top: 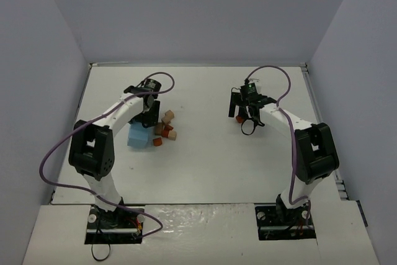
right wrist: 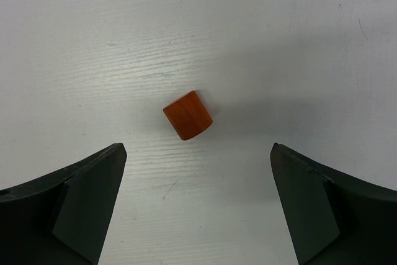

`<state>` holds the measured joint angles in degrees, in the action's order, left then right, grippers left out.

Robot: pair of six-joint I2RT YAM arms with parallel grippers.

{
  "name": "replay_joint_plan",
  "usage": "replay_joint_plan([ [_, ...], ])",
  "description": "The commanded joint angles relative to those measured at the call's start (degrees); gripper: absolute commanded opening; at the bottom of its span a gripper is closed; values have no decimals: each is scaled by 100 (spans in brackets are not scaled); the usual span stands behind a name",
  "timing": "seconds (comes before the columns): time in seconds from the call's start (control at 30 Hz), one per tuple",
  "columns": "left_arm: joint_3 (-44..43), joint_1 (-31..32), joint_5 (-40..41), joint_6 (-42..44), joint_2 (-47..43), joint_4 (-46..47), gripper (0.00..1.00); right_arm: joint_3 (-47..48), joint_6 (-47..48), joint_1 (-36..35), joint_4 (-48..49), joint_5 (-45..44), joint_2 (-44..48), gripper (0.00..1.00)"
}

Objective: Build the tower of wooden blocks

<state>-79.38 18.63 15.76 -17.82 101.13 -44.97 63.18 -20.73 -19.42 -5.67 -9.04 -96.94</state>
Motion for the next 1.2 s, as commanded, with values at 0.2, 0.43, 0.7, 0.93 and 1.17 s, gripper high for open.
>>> replay_joint_plan([
  [0.2,191,-1329,-2277,922,-1332,743,0,8,37,52,31,-80,631,100],
  [0.43,894,-2382,-5315,999,-1808,1946,0,-91,8,52,31,140,1103,100],
  [0.7,1636,-2788,-8555,-469,-1672,4392,0,-170,30,59,38,613,1795,100],
  [0.93,1563,-2971,-8303,-485,-1533,4347,0,-273,111,52,31,840,2130,100],
  [1.17,1447,-3208,-7070,-1087,-943,4672,0,-376,153,52,31,851,2193,100],
])
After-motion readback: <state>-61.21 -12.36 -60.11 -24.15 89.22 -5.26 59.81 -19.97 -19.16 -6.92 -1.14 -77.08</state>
